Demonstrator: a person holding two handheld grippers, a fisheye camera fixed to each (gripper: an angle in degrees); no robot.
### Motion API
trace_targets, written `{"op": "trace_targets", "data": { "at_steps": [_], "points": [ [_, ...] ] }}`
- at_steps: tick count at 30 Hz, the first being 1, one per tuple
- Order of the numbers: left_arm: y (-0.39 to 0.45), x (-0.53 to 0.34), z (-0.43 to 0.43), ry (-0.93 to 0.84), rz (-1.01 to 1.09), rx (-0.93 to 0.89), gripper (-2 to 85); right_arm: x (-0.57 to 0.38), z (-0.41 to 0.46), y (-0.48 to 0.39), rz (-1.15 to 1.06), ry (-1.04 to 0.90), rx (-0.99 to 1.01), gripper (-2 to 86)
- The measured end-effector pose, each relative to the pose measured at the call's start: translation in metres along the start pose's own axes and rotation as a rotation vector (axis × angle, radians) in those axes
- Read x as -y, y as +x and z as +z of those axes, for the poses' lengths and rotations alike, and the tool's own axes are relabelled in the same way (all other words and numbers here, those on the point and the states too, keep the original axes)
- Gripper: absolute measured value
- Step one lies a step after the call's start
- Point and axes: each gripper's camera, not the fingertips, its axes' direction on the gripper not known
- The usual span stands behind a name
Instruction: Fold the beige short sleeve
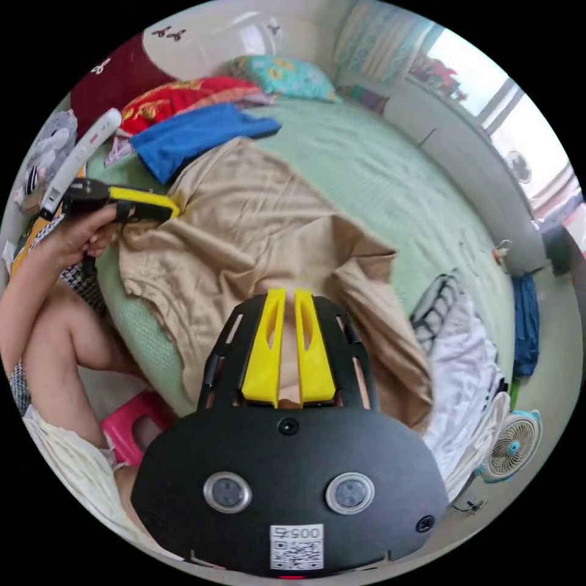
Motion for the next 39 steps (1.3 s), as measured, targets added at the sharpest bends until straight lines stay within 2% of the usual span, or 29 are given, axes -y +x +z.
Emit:
{"op": "trace_targets", "data": {
  "at_steps": [4,11,15,17,21,25,27,30,32,34,39],
  "points": [
    [-0.008,-0.001,-0.005,0.004,0.016,-0.034,2.3,0.005,0.009,0.002,-0.114,-0.042,-0.1,5.0],
    [-0.021,-0.001,-0.016,-0.011,0.022,-0.098,2.2,0.019,0.058,-0.012,-0.232,-0.215,-0.235,5.8],
    [-0.019,-0.001,-0.023,-0.029,0.032,-0.1,2.2,0.023,0.04,0.002,-0.199,-0.163,-0.24,0.3],
    [-0.02,-0.002,-0.026,-0.031,0.025,-0.109,2.1,0.024,0.024,0.024,-0.132,-0.125,-0.211,-0.5],
    [-0.015,-0.006,-0.035,-0.029,0.031,-0.11,2.1,0.024,0.009,0.107,0.153,-0.136,-0.233,-0.7],
    [-0.007,-0.011,-0.047,-0.011,0.043,-0.104,2.1,0.002,0.016,0.176,0.547,-0.177,-0.075,0.8],
    [0.0,-0.015,-0.056,-0.001,0.048,-0.098,2.2,-0.01,0.016,0.187,0.629,-0.202,-0.053,3.3],
    [0.008,-0.023,-0.068,0.007,0.054,-0.094,2.6,-0.029,-0.011,0.179,0.554,-0.096,-0.034,5.7],
    [0.012,-0.03,-0.077,0.028,0.062,-0.101,3.0,-0.045,-0.041,0.159,0.429,0.024,0.02,6.7],
    [0.015,-0.039,-0.087,0.051,0.06,-0.105,3.7,-0.073,-0.081,0.112,0.196,0.127,0.093,8.2],
    [0.026,-0.074,-0.126,0.143,0.079,-0.122,6.3,-0.141,-0.12,0.007,-0.163,0.129,0.191,10.4]
  ]
}}
